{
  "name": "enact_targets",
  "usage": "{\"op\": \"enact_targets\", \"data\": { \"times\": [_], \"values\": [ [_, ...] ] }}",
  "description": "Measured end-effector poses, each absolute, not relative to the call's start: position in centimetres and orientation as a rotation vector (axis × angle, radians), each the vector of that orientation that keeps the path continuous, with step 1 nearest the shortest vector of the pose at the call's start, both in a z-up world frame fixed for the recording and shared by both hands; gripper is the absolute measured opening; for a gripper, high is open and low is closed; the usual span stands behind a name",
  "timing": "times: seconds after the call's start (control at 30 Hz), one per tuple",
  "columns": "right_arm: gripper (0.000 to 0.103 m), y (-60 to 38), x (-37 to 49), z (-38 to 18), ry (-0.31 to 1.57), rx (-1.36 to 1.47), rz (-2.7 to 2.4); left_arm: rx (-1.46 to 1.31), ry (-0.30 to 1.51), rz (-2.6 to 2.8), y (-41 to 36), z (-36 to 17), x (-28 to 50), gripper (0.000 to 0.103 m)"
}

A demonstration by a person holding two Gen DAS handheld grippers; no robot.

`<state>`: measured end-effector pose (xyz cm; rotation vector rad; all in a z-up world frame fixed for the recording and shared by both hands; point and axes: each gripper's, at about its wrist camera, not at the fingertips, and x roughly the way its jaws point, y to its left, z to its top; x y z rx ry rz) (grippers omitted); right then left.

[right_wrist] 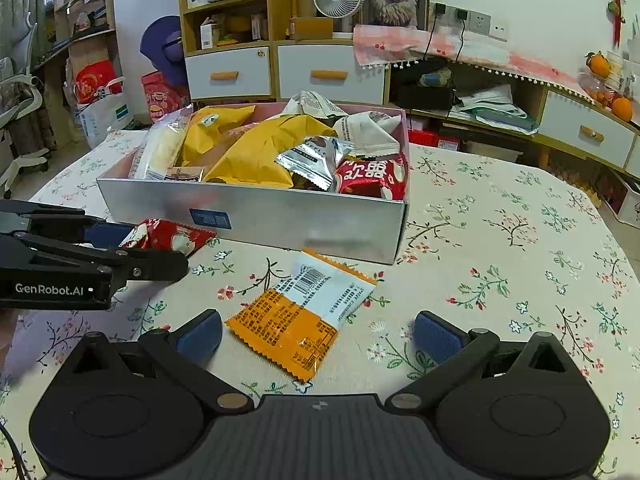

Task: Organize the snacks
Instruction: 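Grasp the red candy packet with the left gripper while the right grasps the orange packet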

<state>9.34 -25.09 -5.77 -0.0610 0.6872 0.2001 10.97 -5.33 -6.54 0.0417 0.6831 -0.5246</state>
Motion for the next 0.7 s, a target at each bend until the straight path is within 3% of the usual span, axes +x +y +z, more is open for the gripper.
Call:
{"op": "enact_targets", "data": {
  "times": [0.2, 0.37, 0.43, 0.7],
  "values": [
    [0.063, -24.9, 9.4, -5.5, 0.679, -0.063, 0.213, 0.037, 0.705, -0.516, -5.5, -6.2, 10.8, 0.036],
    [0.033, -24.7, 9.3, -5.2, 0.670, -0.062, 0.223, 0.022, 0.726, -0.504, -5.5, -5.9, 10.8, 0.034],
    [0.025, -24.6, 9.3, -5.0, 0.670, -0.061, 0.224, 0.020, 0.729, -0.502, -5.5, -5.8, 10.8, 0.034],
    [0.019, -24.8, 9.2, -4.6, 0.694, -0.056, 0.230, 0.019, 0.755, -0.496, -5.5, -4.8, 10.5, 0.033]
  ]
}}
